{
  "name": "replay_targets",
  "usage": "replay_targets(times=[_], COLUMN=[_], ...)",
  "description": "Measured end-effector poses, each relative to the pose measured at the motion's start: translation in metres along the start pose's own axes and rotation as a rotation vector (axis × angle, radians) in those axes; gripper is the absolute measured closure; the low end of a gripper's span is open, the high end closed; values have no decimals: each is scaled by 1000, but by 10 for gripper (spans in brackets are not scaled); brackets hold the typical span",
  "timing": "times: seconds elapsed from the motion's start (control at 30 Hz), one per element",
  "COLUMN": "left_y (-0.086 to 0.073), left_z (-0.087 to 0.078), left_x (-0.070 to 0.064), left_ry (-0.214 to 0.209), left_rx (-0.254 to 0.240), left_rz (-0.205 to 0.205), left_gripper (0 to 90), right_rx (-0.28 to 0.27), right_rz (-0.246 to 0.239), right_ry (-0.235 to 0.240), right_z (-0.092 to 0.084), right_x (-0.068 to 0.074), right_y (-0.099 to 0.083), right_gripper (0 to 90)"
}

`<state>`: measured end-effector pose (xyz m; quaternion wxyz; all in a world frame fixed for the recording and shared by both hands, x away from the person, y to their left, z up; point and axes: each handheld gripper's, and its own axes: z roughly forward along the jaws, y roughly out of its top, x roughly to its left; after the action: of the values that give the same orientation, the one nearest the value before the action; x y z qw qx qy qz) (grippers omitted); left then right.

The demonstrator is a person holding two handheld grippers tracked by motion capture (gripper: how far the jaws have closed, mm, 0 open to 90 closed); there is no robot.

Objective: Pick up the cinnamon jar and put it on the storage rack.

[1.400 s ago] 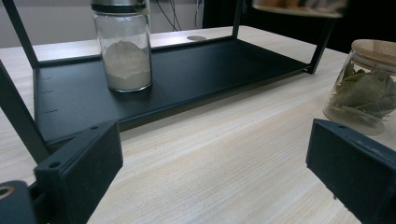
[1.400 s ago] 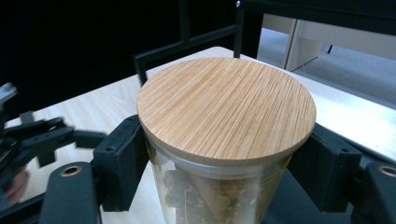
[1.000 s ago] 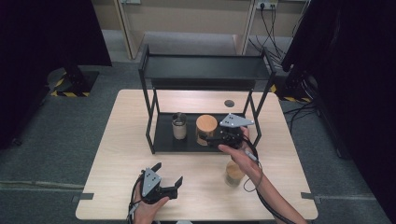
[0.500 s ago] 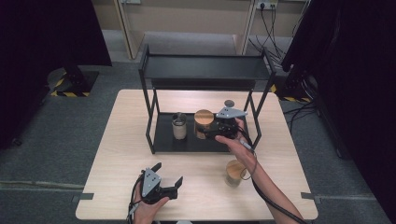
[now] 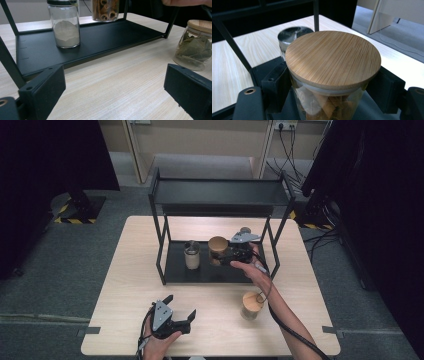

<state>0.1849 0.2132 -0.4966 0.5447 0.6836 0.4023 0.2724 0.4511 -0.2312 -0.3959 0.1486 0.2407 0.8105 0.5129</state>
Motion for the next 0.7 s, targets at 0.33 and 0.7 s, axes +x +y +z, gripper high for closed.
replay_targets(times=[0.33,0.7], left_y=[0,0], left_z=[0,0], left_x=[0,0], left_ry=[-2,-6], left_rx=[2,2], left_rz=[1,-1], left_gripper=[30,30], right_rx=[29,35], right_rz=[-6,-16], right_ry=[29,33], right_z=[17,30], right_x=[-10,-17], right_y=[-8,-13], right_gripper=[257,257])
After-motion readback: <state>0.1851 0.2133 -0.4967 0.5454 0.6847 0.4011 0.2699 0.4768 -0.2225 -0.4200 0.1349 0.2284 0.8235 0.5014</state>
